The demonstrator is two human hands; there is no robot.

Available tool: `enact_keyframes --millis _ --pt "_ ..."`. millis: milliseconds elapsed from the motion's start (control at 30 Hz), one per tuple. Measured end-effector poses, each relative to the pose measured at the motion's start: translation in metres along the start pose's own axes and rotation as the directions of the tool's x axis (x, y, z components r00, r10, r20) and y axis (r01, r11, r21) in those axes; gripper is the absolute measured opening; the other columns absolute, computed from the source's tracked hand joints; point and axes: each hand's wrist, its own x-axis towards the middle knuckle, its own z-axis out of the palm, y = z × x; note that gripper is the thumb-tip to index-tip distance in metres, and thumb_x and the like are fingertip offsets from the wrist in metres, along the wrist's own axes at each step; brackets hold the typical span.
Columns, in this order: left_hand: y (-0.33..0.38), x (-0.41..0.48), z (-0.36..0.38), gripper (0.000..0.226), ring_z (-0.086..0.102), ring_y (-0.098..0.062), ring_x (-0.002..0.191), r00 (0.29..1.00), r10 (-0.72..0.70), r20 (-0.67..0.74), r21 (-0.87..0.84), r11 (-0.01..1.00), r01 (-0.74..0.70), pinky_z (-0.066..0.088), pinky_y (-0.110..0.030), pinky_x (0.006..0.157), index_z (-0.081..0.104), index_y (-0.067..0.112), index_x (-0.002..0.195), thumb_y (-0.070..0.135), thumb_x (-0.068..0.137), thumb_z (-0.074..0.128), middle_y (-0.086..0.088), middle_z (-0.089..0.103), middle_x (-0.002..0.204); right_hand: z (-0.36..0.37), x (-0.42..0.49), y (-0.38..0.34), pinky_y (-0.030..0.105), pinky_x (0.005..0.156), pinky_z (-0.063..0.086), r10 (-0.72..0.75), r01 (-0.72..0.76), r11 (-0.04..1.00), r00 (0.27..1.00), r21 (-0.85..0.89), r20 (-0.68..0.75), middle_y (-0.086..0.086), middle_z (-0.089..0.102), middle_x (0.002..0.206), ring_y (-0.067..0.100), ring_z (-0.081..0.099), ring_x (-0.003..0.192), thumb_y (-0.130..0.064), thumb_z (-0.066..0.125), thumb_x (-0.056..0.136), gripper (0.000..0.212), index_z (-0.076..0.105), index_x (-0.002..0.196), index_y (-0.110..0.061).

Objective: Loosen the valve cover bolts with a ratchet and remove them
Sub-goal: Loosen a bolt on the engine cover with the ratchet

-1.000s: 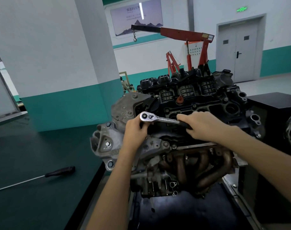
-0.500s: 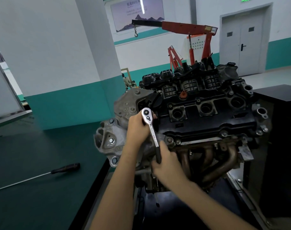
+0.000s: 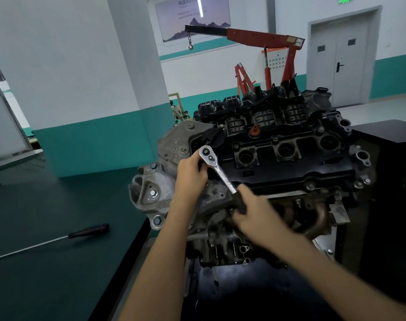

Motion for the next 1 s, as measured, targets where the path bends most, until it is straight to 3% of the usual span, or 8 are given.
enact_keyframes --millis 67,200,433,567,633,733,833,1000 --pt "-0.003 0.001 0.001 0.014 0.062 -0.024 0.066 1.000 -0.020 0.023 -0.031 0.999 0.021 0.046 -0.035 0.064 0.068 0.006 0.084 -0.001 0.086 0.056 -0.006 0.067 0.069 0.043 -0.007 -0.022 0.041 0.062 0.054 0.069 -0.058 0.978 0.996 0.202 -0.047 0.011 0.061 0.078 0.034 0.062 0.071 -0.010 0.056 0.083 0.030 0.043 0.108 -0.019" --pt "-0.002 -0.002 -0.001 0.032 0.065 -0.011 0.074 0.999 -0.015 0.038 -0.102 0.995 0.019 0.050 -0.025 0.070 0.061 0.030 0.074 0.001 0.087 0.061 0.003 0.069 0.075 0.075 -0.004 -0.041 0.044 0.072 0.054 0.123 -0.091 0.952 0.988 0.293 -0.090 0.019 0.063 0.095 0.037 0.063 0.084 -0.010 0.052 0.085 0.046 0.038 0.129 -0.012" --pt "0.001 -0.001 -0.008 0.022 0.063 -0.020 0.073 0.987 0.090 0.136 -0.104 0.992 -0.076 0.048 -0.031 0.070 0.068 0.015 0.096 0.000 0.087 0.054 0.001 0.071 0.083 -0.039 0.026 0.015 0.039 0.063 0.051 -0.095 0.120 0.983 0.980 -0.141 0.176 0.005 0.058 0.077 0.030 0.061 0.070 -0.007 0.061 0.080 0.032 0.049 0.109 -0.018" --pt "0.001 -0.001 -0.003 0.014 0.056 -0.028 0.063 0.995 0.009 0.101 -0.020 1.000 -0.007 0.034 -0.032 0.059 0.063 0.003 0.080 0.004 0.092 0.058 -0.003 0.057 0.062 -0.065 0.042 0.022 0.030 0.058 0.041 -0.108 0.165 0.904 0.980 -0.393 0.165 -0.005 0.049 0.074 0.024 0.057 0.067 -0.018 0.063 0.083 0.035 0.047 0.113 -0.025" --pt "-0.001 0.000 -0.001 0.014 0.057 -0.033 0.065 0.997 -0.016 0.078 0.014 1.000 0.015 0.031 -0.032 0.058 0.060 -0.002 0.076 -0.001 0.089 0.056 -0.009 0.059 0.062 -0.041 0.026 0.020 0.034 0.060 0.045 -0.089 0.109 0.968 0.991 -0.228 0.096 0.003 0.051 0.075 0.033 0.060 0.073 -0.016 0.062 0.081 0.031 0.046 0.108 -0.022" --pt "-0.003 0.001 0.001 0.013 0.062 -0.033 0.074 0.994 -0.028 0.105 0.027 0.999 0.026 0.046 -0.040 0.066 0.062 -0.001 0.078 0.002 0.085 0.051 -0.014 0.067 0.073 0.017 -0.003 0.001 0.040 0.060 0.050 -0.013 0.014 0.992 1.000 0.122 -0.008 0.009 0.057 0.072 0.033 0.060 0.068 -0.011 0.057 0.081 0.024 0.042 0.097 -0.021" --pt "-0.004 0.003 0.002 0.014 0.065 -0.022 0.076 0.993 -0.048 0.111 0.007 0.999 0.048 0.051 -0.039 0.073 0.061 0.016 0.074 0.011 0.087 0.058 -0.004 0.070 0.077 0.070 -0.008 -0.029 0.042 0.066 0.052 0.120 -0.078 0.957 0.984 0.281 -0.135 0.016 0.062 0.085 0.036 0.062 0.078 -0.012 0.054 0.084 0.037 0.044 0.119 -0.016" --pt "-0.006 0.002 0.001 0.032 0.062 -0.001 0.072 0.996 -0.027 0.089 -0.005 1.000 0.027 0.049 -0.022 0.069 0.057 0.036 0.069 0.009 0.086 0.061 0.012 0.066 0.073 0.072 -0.007 -0.034 0.041 0.070 0.053 0.133 -0.104 0.957 0.987 0.272 -0.088 0.019 0.063 0.092 0.036 0.062 0.082 -0.012 0.053 0.085 0.048 0.041 0.131 -0.017"
